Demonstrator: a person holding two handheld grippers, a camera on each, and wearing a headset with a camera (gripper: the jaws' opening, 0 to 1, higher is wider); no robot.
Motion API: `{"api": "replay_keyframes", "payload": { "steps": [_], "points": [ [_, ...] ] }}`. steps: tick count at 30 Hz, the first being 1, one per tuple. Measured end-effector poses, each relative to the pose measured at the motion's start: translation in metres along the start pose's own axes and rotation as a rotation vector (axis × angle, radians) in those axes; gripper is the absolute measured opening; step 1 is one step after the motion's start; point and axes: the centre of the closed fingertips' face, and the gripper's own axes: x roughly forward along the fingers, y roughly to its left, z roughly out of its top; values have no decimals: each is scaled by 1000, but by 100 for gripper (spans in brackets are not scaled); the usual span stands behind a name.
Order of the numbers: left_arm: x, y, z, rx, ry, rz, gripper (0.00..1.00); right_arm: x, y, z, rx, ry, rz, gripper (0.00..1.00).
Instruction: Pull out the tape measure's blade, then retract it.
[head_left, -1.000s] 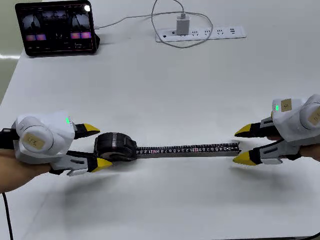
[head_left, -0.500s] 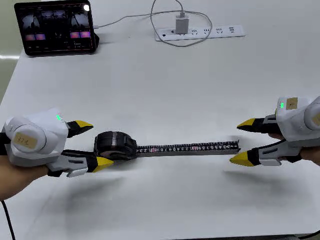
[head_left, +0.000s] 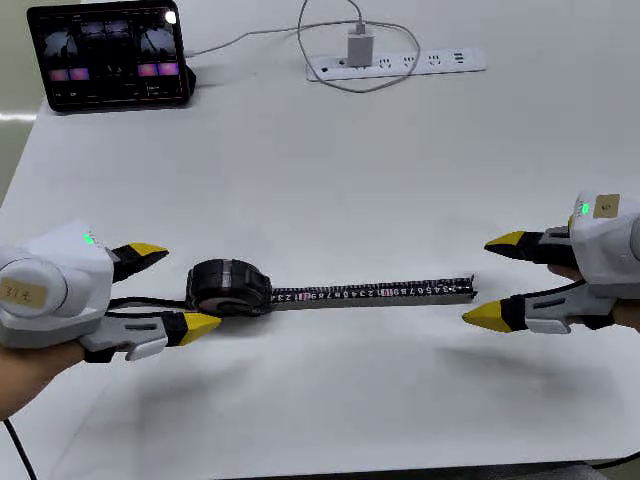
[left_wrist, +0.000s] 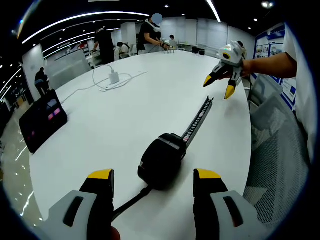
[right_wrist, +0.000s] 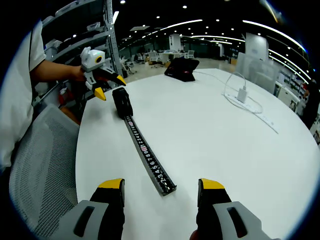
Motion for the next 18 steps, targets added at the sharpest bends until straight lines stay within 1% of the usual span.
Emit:
{"api": "replay_keyframes", "payload": {
  "steps": [4,7,9,11,14,18],
  "points": [
    [-3,-2,-2,-10,-6,14,62,-3,2,-1,5,-2,-12,59],
    [-7,-3,-3,-22,-16,27,63,-5,5,-1,0,2,-20,60],
    [-8,-3,-4,-26,-14,36,63,-6,7,0,1,-1,-25,61],
    [-10,-4,-5,-30,-17,41,63,-8,7,1,7,-8,-34,62],
    [-13,-6,-5,-33,-25,53,64,-13,7,4,10,-30,-63,63],
    [-17,-8,-4,-38,-43,71,64,-17,10,4,18,-49,-84,65]
  ]
}}
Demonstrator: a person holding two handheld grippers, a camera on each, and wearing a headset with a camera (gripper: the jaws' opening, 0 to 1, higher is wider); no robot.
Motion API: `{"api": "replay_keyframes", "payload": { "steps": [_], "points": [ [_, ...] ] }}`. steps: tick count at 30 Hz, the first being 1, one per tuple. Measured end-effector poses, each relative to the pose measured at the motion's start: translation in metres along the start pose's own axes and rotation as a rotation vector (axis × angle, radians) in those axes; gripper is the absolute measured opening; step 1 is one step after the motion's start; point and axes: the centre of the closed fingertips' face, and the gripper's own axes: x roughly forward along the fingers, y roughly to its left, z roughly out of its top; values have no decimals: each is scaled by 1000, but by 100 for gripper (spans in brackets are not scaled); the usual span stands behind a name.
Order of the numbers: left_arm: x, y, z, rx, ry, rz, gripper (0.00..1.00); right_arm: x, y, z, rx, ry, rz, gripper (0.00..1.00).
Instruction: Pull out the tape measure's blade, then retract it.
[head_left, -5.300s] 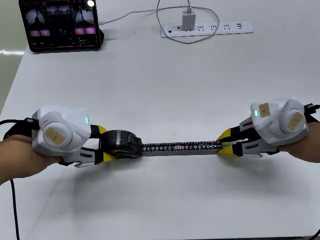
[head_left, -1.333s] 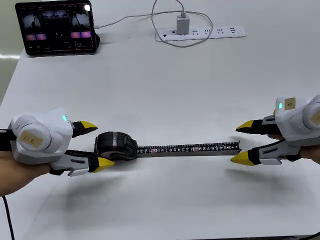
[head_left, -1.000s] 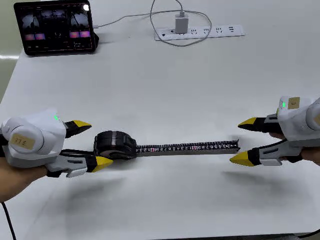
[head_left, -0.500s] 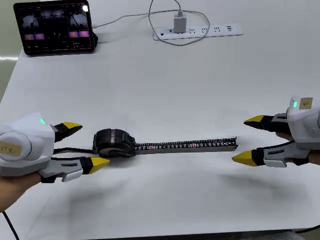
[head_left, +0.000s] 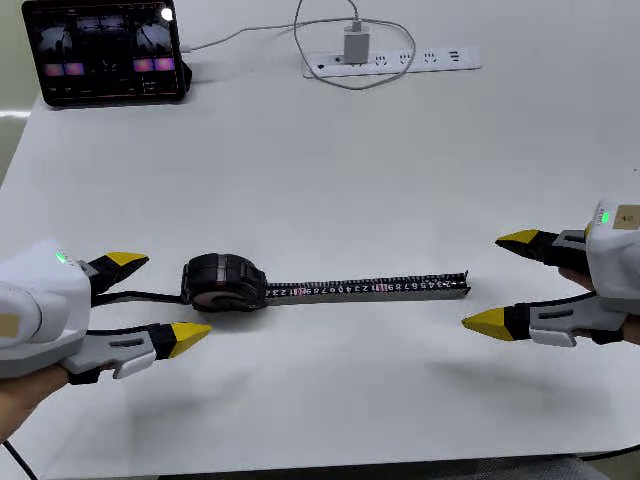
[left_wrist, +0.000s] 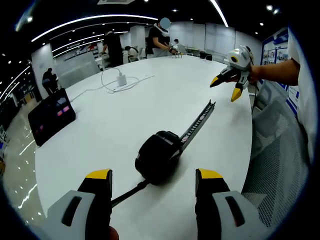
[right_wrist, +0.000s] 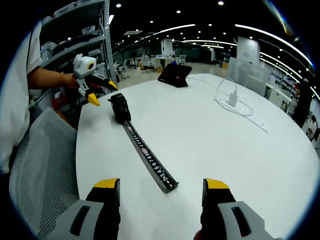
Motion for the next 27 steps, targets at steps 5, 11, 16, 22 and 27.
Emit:
{"api": "replay_keyframes", "payload": {
  "steps": [5,11,16,22,27],
  "points": [
    [-4,-5,-2,-2,-15,12,64,-3,4,1,5,-17,-25,66],
    [-7,-7,-5,-14,-31,29,66,-9,3,5,5,-53,-90,68],
    [-10,-8,-8,-18,-45,47,66,-11,4,3,2,-58,-116,69],
    [-15,-9,-11,-24,-54,72,66,-12,7,1,7,-73,-148,71],
    [-17,-10,-16,-40,-58,88,67,-14,10,-2,-5,-70,-172,72]
  ]
}}
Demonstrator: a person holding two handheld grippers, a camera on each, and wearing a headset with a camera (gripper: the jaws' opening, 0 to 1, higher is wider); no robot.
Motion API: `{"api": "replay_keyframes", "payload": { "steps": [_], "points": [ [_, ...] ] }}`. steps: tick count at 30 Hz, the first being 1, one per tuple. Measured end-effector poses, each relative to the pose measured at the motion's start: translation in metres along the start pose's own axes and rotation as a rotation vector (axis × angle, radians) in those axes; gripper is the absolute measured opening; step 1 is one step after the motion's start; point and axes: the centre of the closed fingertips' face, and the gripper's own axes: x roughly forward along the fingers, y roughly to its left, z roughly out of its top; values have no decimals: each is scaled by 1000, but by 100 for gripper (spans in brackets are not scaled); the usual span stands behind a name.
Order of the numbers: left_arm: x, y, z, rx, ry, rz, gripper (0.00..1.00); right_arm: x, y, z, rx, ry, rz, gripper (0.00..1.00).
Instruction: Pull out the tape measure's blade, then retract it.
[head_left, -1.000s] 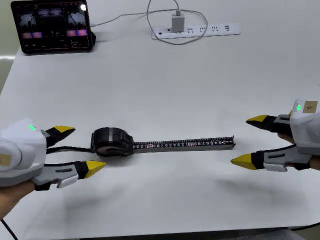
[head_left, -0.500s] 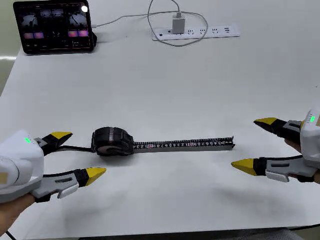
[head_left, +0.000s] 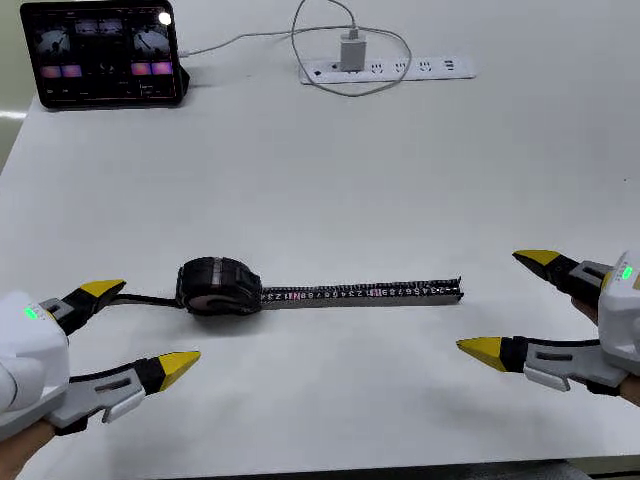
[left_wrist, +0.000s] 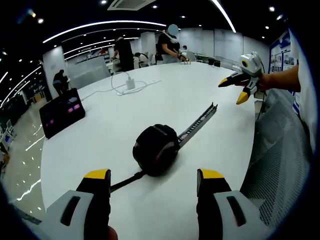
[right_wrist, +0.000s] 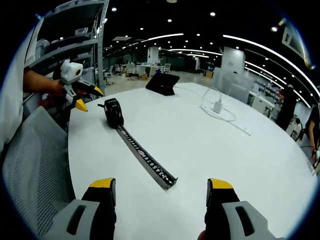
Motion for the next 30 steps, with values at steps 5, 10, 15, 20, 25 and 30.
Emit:
{"api": "replay_keyframes", "payload": {
  "steps": [5,10,15,20,25,30],
  "points": [
    [-3,-3,-4,0,-2,5,68,-1,0,-5,-4,3,-20,75],
    [-5,-7,-7,-8,-1,1,70,-1,7,-7,-8,7,-20,80],
    [-6,-12,-7,-11,-5,-8,75,-2,11,-11,-10,13,-9,83],
    [-6,-15,-9,-12,0,-19,81,-3,15,-13,-8,10,0,90],
    [-7,-18,-7,-29,-10,-32,88,-2,21,-18,-1,25,25,99],
    [-7,-20,-6,-38,-11,-39,96,-1,24,-20,-11,40,38,99]
  ]
}}
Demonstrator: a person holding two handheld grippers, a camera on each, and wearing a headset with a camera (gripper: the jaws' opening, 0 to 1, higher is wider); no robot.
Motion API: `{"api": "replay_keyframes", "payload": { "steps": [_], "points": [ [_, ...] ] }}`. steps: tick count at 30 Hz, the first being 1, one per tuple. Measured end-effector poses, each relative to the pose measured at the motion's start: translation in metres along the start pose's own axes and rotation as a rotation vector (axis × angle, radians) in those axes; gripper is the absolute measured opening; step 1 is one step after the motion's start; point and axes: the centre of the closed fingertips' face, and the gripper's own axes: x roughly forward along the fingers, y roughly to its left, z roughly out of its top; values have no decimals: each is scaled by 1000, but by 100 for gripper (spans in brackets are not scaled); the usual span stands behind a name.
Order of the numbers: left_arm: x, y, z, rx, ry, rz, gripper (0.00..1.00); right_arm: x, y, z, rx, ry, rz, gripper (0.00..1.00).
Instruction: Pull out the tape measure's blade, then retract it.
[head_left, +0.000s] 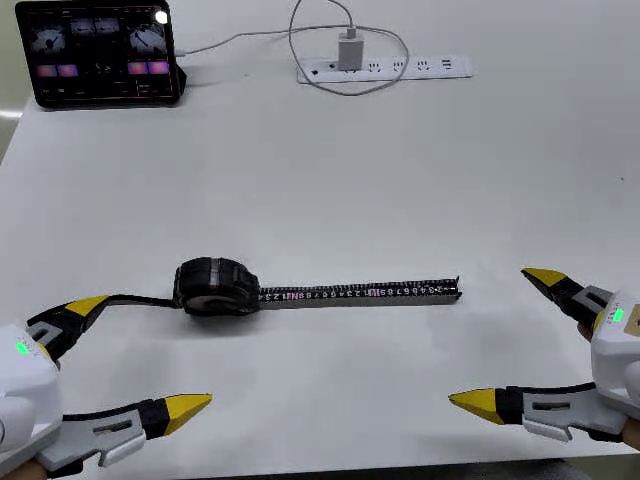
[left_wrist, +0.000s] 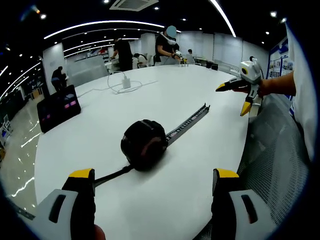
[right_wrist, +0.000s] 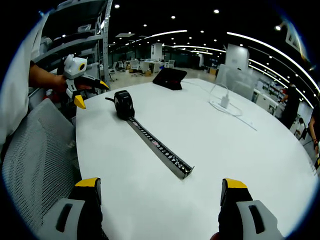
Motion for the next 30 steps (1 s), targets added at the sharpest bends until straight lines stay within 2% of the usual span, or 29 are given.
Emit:
{"api": "replay_keyframes", "payload": {
  "steps": [8,10,14,22,30],
  "points": [
    [-2,1,-2,15,3,7,98,-1,6,-1,6,3,11,99],
    [-1,0,-6,38,18,3,98,-1,7,-3,8,6,12,99],
    [-1,-1,-9,24,19,3,98,-1,8,-3,14,7,13,99],
    [-1,2,-4,27,4,10,98,-3,7,-1,21,2,10,99],
    [-1,2,-4,26,5,7,98,-2,8,-2,24,3,13,99]
  ]
}}
